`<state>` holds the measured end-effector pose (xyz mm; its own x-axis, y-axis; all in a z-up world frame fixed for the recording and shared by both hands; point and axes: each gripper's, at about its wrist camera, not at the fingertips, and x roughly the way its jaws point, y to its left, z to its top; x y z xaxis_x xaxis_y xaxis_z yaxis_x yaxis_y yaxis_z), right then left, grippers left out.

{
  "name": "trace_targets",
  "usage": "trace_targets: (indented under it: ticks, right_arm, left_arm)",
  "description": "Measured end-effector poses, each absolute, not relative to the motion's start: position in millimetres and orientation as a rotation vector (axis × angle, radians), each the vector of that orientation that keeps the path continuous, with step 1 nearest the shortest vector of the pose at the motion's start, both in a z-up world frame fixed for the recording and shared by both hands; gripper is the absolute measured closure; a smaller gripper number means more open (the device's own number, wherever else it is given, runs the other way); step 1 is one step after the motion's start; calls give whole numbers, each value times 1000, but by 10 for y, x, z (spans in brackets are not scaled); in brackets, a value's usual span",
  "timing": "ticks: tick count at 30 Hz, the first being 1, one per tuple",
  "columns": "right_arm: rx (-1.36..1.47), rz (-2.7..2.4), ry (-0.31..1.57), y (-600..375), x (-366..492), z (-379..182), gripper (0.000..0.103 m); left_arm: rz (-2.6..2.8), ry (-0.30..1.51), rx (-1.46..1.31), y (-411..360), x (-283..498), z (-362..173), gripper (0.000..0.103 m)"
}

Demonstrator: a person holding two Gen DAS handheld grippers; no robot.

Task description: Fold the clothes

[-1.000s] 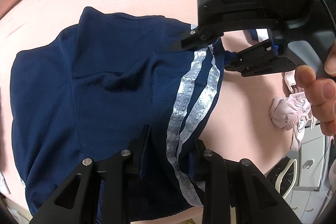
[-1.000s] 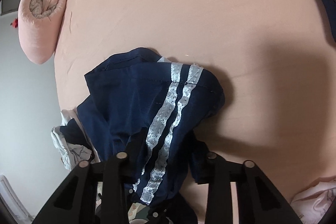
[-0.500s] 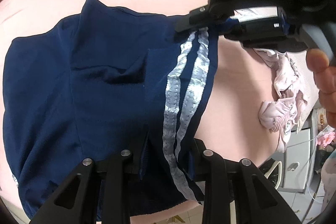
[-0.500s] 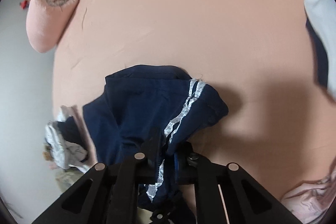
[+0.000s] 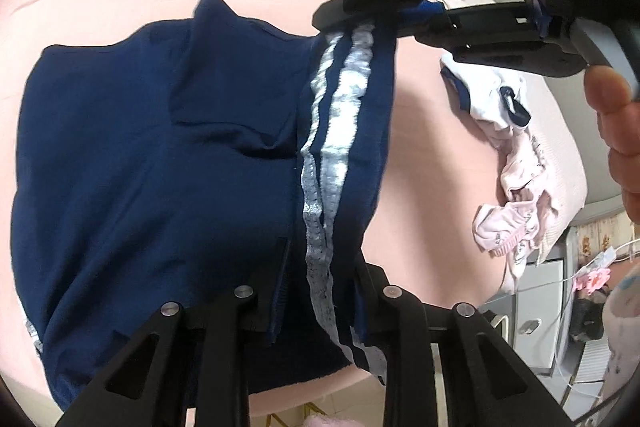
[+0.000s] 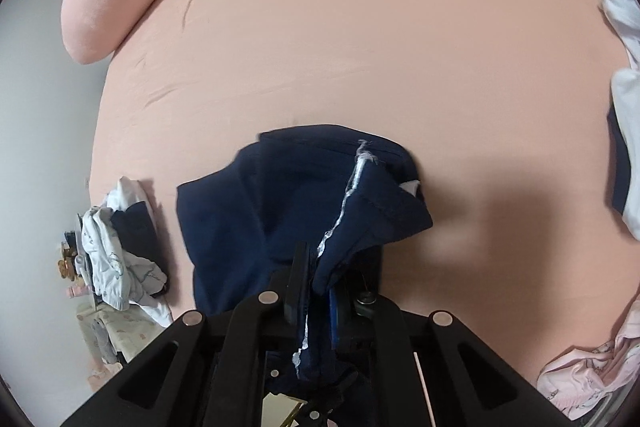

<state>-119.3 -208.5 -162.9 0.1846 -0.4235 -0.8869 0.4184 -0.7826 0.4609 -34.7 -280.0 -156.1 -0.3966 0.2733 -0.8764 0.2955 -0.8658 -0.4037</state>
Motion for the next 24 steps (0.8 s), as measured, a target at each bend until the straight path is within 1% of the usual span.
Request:
trace_targets:
  ticks: [4,8,15,17,20,21,22,23,24]
  right_arm:
    - [1790,-1649,49,-2294,-1108,-1559,97]
    - [1769,-1616,87,-2499,-1014,-1506,97]
    - [1756,-1602,170,-2711,-924,-1491,97]
    - [1757,-1602,211,-2709,-886,-1507,97]
    - [1720,-1614,298,-2647,-786,-1507,96]
    - [1703,-1627,327,-2615,-758,-1500,92]
    - [1688,-1636,360,-2574,-726,-1494,82]
    - [1672,-1644,388,-2531,-697,-1488,73]
    - [1659,-1652,399,-2477,-678,-1480,56]
  left_arm:
    - [-2483,831,1689,-2995,-273,-1516,79]
    - [-2451,914,1675,-3266,-204,-1534,79]
    - [-2388,985,1674,-3643,-127,-1636,79]
    - [-2373,1036,1664,-3021,262,-1755,79]
    - [-2340,1141,1692,-3096,252,-1825,79]
    - [-2322,1166,1701,-3122,244,-1848,78]
    - [-2308,1161,1709,-3135,234,-1860,76]
    - [-2293,1156,1717,-3148,225,-1872,74]
    - [-2284,1130,1714,-3155,218,-1871,67]
